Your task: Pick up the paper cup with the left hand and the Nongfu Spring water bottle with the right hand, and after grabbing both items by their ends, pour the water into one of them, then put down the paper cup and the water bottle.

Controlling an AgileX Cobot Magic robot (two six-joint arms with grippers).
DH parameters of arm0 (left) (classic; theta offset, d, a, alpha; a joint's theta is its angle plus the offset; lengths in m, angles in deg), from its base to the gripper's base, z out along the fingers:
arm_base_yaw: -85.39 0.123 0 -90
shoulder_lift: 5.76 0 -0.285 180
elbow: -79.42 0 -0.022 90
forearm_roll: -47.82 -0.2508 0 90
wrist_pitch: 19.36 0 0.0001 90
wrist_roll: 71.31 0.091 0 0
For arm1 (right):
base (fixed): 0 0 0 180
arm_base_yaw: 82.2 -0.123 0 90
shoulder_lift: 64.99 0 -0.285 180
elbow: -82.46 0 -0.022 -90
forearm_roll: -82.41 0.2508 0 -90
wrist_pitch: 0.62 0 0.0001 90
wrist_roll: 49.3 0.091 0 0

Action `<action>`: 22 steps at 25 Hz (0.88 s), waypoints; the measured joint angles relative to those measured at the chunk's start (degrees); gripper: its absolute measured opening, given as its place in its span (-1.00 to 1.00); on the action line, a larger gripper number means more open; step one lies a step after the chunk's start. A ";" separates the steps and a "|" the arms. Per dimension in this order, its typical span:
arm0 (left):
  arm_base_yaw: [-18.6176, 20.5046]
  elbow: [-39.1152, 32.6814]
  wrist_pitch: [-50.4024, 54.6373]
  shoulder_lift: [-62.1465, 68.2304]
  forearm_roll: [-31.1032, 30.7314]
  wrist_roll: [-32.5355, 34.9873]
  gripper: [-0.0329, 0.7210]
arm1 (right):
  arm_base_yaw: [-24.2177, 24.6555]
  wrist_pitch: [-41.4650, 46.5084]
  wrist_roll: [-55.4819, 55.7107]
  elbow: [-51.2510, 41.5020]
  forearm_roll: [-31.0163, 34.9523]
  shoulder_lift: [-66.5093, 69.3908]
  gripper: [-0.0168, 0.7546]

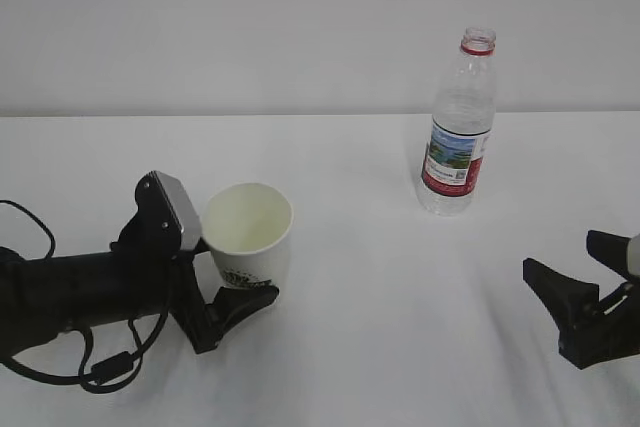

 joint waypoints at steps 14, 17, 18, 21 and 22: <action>-0.24 1.34 -0.31 0.22 0.57 0.00 0.62 | 0.00 0.00 -0.09 0.00 0.10 0.00 0.57; -0.24 1.34 -1.98 0.22 0.85 0.00 0.61 | 0.00 0.00 -0.09 0.00 0.10 0.00 0.57; -0.24 1.34 -2.60 0.22 0.85 0.00 0.61 | 0.00 0.00 -0.09 0.00 0.10 0.00 0.57; -0.24 1.34 -4.41 0.22 0.85 -2.46 0.61 | 0.00 0.00 -0.09 0.00 0.56 0.00 0.57; -0.24 1.34 -4.80 0.22 0.85 -3.49 0.61 | 0.00 0.00 -0.09 0.00 0.67 0.00 0.57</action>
